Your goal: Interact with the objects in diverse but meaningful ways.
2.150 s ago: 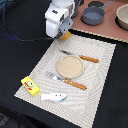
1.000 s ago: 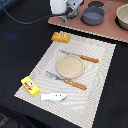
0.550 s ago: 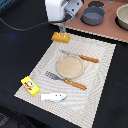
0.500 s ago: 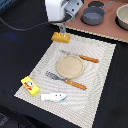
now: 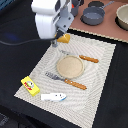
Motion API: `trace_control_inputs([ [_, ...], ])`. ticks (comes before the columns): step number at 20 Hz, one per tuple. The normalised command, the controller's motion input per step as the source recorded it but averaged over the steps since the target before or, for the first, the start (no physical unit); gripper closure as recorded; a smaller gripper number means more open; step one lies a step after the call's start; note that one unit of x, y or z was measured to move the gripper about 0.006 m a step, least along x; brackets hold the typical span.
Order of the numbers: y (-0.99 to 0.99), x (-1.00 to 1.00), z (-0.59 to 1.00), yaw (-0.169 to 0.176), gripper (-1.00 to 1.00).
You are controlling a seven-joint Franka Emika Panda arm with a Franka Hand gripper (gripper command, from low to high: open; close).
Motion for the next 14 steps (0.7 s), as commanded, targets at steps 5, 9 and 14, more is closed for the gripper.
trace_control_inputs([
  [5,-0.83,0.68,0.33,0.002,-1.00],
  [9,-0.77,0.76,0.37,0.000,-1.00],
  [14,-0.77,0.68,0.03,0.007,-1.00],
])
